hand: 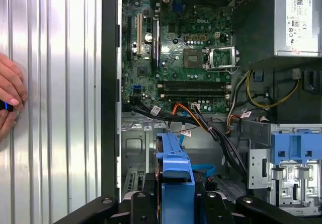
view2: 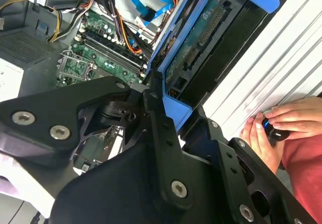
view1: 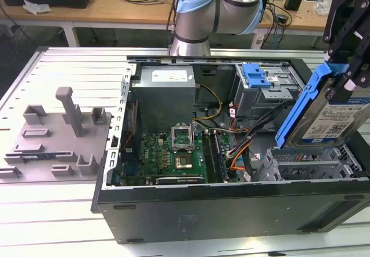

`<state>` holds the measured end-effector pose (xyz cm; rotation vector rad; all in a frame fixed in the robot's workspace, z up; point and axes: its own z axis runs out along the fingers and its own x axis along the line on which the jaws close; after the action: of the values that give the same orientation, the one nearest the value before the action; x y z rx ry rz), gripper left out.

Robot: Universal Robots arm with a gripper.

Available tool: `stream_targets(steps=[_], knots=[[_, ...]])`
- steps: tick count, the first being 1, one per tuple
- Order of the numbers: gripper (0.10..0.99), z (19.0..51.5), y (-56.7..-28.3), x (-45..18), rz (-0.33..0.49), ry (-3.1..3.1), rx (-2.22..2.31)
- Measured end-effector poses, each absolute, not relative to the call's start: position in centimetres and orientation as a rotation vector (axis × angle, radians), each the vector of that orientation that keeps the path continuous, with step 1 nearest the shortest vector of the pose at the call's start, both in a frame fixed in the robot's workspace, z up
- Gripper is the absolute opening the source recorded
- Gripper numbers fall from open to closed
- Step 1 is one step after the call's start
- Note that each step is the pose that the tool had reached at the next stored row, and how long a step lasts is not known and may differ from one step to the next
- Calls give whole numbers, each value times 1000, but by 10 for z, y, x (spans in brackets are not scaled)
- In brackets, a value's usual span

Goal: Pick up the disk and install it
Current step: 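Insert the disk into the insertion slot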

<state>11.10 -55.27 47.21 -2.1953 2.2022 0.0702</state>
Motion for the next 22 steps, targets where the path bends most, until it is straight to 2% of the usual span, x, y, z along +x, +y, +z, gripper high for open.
stream_targets(steps=[22], knots=[[369,467,-555,110,71,2197,-2201]])
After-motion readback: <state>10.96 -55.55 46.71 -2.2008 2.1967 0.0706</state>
